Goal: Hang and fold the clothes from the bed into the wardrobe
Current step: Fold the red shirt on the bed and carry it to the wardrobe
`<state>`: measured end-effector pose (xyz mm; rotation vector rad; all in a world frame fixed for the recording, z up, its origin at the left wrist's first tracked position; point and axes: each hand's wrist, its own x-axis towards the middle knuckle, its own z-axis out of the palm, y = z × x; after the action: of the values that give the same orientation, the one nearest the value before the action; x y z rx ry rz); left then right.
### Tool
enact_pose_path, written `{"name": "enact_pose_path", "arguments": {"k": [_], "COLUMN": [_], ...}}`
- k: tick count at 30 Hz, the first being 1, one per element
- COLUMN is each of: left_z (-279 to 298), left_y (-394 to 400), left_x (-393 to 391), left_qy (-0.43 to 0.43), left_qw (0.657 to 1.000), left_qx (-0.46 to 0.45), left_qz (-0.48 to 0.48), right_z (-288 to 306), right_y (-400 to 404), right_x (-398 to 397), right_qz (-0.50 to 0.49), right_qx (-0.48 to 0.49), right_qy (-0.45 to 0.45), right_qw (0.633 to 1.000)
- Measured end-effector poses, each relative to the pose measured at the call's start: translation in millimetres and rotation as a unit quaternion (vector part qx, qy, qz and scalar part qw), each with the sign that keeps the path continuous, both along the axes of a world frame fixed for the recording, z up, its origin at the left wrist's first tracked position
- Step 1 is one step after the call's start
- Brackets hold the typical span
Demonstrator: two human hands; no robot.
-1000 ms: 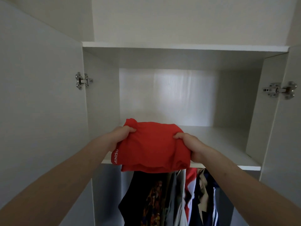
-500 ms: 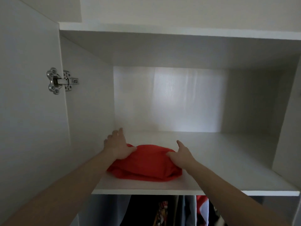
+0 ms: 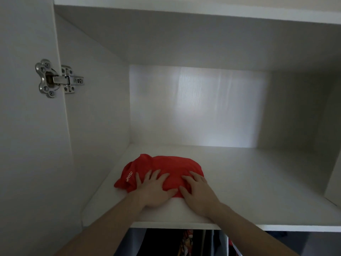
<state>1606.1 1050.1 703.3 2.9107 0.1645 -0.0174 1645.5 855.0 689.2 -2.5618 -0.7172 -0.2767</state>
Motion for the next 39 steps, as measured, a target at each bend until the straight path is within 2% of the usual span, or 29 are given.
{"name": "enact_pose_path", "arguments": {"k": [7,18,25,32,39], "left_z": [-5,-7,-20,-22,-21], "left_y": [31,83,103,88,64], "left_x": [66,164,205,176,94], "left_qy": [-0.011,-0.037,-0.09,-0.173,-0.125], "left_qw": [0.999,0.997,0.993,0.98,0.988], "left_qx": [0.009,0.0,0.009,0.003,0.016], "left_qz": [0.046,0.066,0.071,0.1,0.084], "right_z": [5,-9,-13,-8,-4], "right_y": [22,21,21,21,6], "right_x": [33,53,60,46,-6], "right_qz": [-0.055,-0.075,-0.076,-0.076,-0.074], "right_qx": [0.063,0.012,0.003,-0.018,-0.058], "right_qy": [-0.015,0.016,0.009,0.02,0.057], "right_qw": [0.996,0.997,0.997,0.997,0.994]}}
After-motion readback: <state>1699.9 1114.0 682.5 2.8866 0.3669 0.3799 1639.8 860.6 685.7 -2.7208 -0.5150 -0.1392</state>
